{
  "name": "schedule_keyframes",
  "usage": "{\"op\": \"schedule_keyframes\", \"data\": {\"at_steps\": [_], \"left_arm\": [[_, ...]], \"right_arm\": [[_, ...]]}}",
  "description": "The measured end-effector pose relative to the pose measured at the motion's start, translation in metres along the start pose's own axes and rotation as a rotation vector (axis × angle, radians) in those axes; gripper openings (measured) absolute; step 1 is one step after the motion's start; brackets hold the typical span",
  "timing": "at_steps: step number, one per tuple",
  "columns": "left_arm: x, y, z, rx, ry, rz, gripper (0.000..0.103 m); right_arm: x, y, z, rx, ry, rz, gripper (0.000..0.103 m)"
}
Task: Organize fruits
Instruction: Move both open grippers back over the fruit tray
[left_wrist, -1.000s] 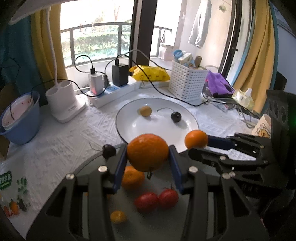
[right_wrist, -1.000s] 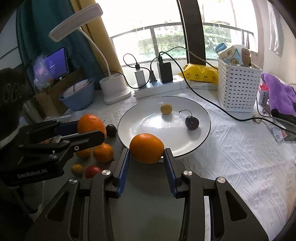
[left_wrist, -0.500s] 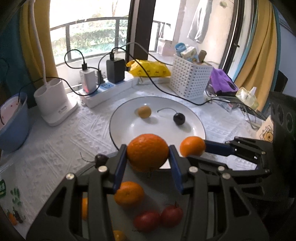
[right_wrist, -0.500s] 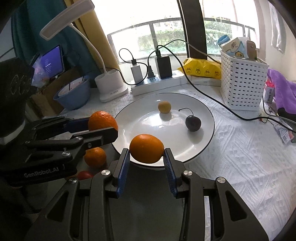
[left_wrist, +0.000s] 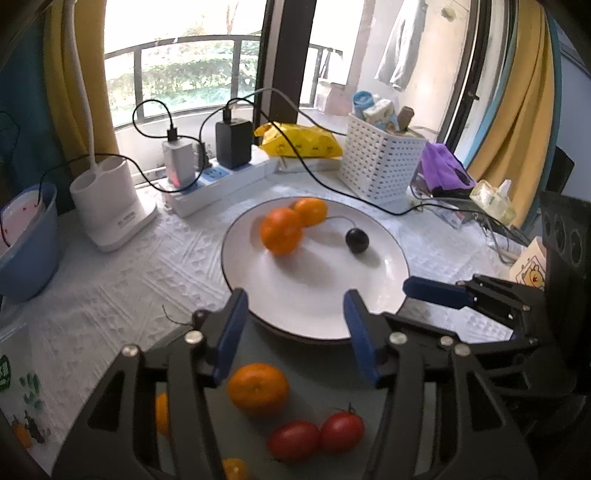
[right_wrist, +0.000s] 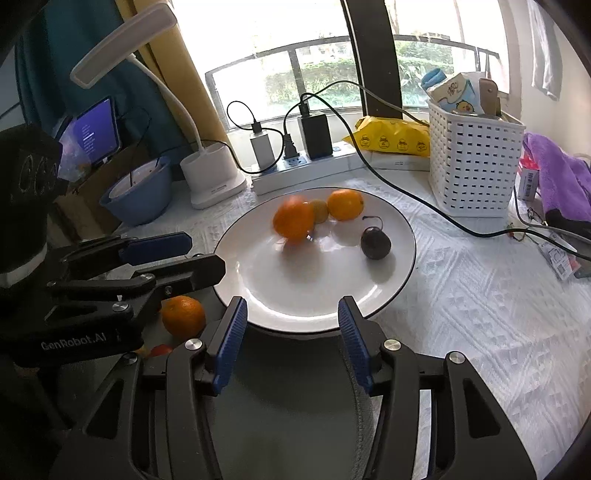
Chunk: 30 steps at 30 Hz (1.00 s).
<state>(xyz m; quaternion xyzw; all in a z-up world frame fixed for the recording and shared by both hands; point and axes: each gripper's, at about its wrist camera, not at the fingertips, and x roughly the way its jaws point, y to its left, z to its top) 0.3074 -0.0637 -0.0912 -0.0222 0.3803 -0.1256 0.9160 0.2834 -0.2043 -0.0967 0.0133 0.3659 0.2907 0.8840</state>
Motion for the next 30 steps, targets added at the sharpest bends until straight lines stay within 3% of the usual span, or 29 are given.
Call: {"op": "schedule_keyframes", "data": {"at_steps": [30], "left_arm": [[-0.094,0.023,-0.027,-0.044,-0.149,0.053,0.055]], "right_arm": [[-0.047,0.059,-0.001,-0.077,-0.065,-0.028,0.054]]}}
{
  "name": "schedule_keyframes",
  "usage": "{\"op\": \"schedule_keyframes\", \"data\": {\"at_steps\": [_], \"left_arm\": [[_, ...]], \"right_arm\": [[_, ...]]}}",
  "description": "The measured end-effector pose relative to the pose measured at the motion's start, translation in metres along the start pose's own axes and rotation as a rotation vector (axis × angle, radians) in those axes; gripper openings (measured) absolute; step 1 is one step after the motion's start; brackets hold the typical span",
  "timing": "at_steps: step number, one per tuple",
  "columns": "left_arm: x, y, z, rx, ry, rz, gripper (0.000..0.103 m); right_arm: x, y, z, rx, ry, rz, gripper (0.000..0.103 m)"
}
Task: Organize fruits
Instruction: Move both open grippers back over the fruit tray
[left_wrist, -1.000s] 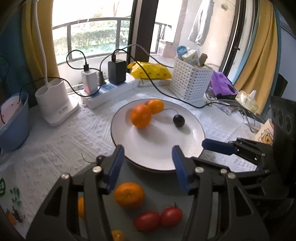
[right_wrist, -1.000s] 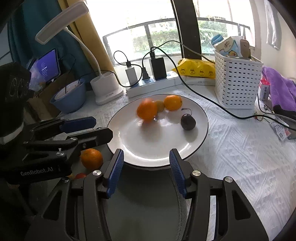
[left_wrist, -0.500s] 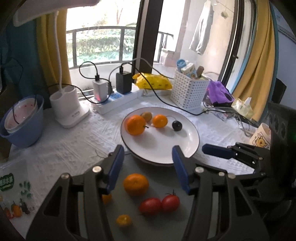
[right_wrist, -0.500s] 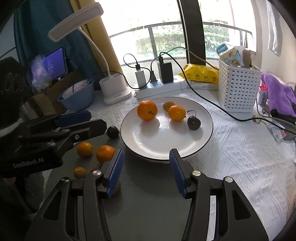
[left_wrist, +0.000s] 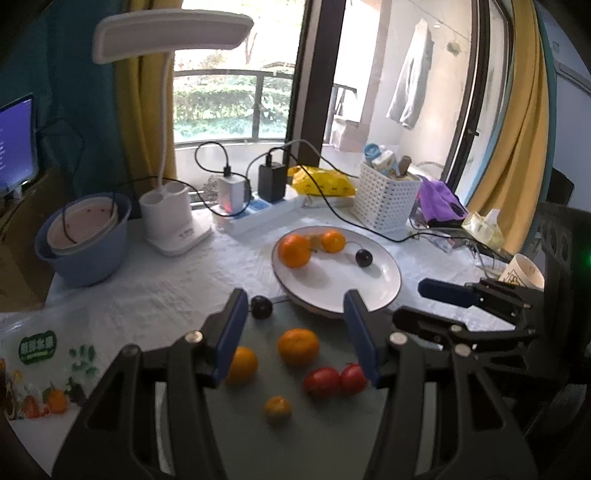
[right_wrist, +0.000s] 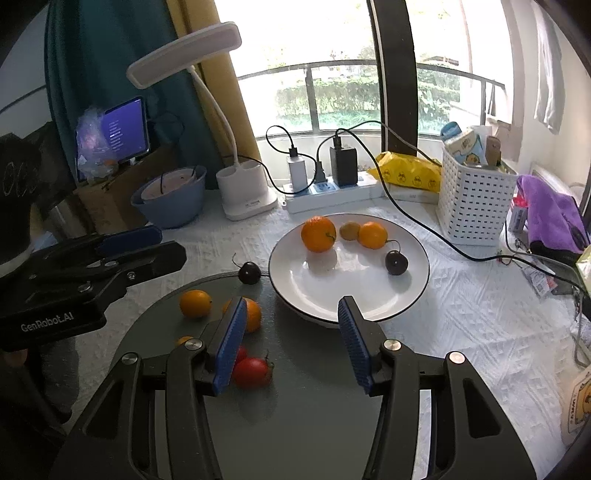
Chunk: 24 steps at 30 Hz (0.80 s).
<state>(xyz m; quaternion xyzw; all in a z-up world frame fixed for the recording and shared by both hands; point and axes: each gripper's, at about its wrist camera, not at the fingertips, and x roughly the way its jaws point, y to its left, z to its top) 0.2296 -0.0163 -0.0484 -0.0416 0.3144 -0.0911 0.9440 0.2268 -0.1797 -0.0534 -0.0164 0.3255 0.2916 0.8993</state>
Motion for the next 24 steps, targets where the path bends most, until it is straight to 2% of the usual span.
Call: {"op": "schedule_keyframes", "data": {"at_steps": [11,24], "left_arm": [[-0.02,0.021,-0.016,-0.036,-0.012,0.031,0.055],[-0.017,0.044,-0.054,-0.085,0.054,0.061,0.055]], "right_arm": [[-0.006,0.022,-0.004,-0.029,0.0,0.0,0.054],[0.01,0.036,-0.026,-0.029,0.068,0.007,0.054]]}}
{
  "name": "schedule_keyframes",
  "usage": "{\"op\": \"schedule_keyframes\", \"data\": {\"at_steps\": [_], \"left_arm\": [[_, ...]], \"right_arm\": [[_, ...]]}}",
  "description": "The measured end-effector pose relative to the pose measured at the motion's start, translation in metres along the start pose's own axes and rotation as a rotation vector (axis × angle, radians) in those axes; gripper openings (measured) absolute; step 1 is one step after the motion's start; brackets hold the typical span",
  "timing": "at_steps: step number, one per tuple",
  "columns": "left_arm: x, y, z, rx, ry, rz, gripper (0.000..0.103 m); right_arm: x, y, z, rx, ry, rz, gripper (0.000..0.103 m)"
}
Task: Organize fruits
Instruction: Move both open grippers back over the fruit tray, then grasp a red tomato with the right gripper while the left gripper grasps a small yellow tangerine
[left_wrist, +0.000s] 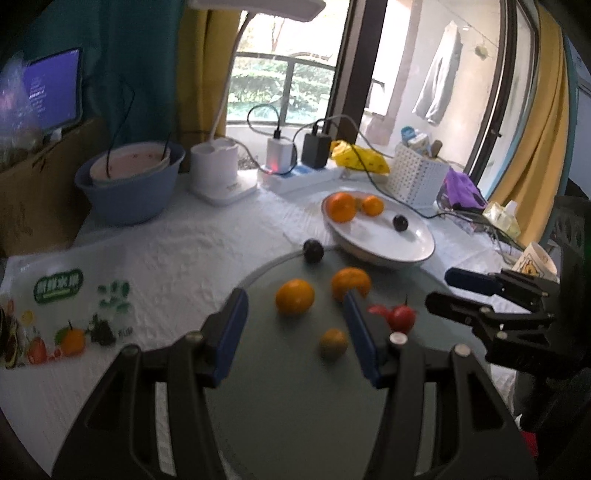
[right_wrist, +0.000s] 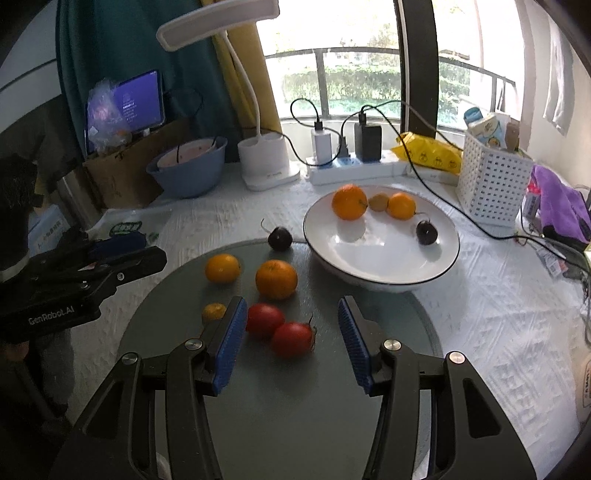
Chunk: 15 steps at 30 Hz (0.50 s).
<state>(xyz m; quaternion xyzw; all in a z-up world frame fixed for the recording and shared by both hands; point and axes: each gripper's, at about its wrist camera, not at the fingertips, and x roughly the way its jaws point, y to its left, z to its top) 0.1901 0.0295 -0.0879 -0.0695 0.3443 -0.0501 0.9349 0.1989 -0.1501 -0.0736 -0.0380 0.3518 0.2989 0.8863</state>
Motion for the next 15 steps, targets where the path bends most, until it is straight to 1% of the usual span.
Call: {"op": "schedule_keyframes", "data": {"at_steps": [8,15], "left_arm": [[0.009,0.012,-0.016,-0.024,0.042,0.014,0.055],[0.021,0.013,-0.023,-0.037,0.071,0.005,0.055]], "right_arm": [[0.019,0.004,-0.007,-0.004,0.049,0.01,0.054],[0.032,0.002,-0.016,-0.006,0.095,0.004,0.054]]}}
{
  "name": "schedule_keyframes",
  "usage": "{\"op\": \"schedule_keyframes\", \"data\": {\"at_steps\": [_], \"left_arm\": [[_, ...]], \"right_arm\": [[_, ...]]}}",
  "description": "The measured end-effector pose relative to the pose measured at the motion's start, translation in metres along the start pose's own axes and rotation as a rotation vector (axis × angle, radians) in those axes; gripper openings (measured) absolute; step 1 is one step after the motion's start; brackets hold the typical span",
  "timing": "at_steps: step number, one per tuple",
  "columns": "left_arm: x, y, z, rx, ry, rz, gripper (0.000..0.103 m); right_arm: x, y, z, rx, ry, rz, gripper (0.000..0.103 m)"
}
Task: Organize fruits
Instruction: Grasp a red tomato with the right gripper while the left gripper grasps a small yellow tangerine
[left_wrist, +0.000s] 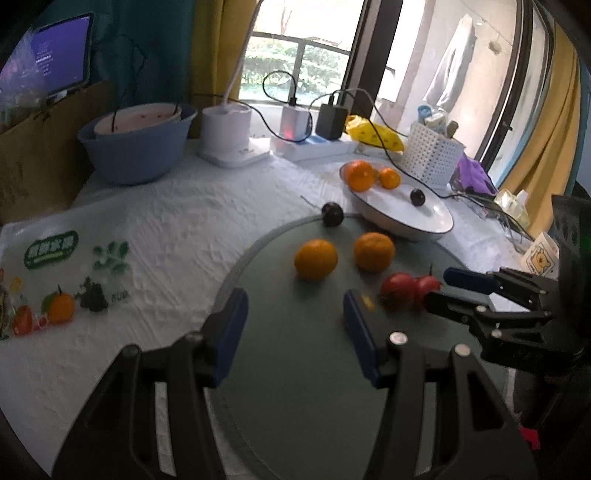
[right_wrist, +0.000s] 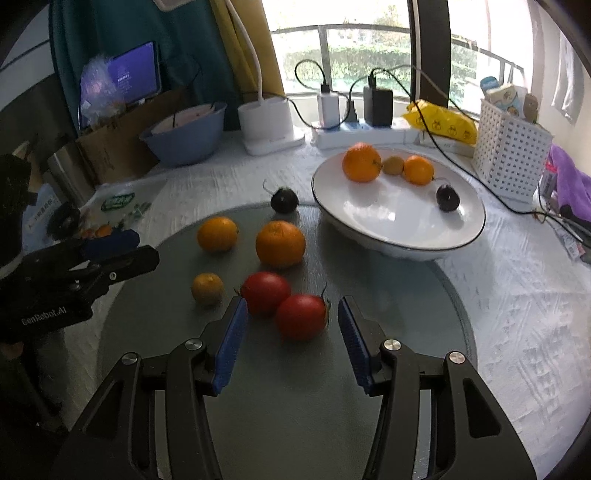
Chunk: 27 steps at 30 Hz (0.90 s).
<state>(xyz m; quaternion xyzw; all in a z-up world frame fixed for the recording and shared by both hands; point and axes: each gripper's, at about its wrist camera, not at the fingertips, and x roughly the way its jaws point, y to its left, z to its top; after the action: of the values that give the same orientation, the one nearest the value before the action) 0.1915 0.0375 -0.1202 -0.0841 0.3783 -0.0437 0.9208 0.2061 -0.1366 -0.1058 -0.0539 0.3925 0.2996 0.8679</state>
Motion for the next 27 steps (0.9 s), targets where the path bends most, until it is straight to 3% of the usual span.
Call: {"op": "schedule_keyframes", "data": {"at_steps": [7,13,27], "left_arm": [[0.012,0.001,-0.006,-0.015,0.03,-0.001,0.055],[0.016,-0.005,-0.006,0.0,0.043,-0.015,0.055],[0.026,-0.033,-0.003,0.074,0.061,-0.032,0.055]], "right_arm": [[0.013,-0.004,-0.007,-0.003,0.042,-0.006,0.054],[0.017,-0.003,-0.005,-0.019,0.042,0.0,0.036],[0.007,-0.018,-0.005,0.002,0.014,0.006,0.036]]}}
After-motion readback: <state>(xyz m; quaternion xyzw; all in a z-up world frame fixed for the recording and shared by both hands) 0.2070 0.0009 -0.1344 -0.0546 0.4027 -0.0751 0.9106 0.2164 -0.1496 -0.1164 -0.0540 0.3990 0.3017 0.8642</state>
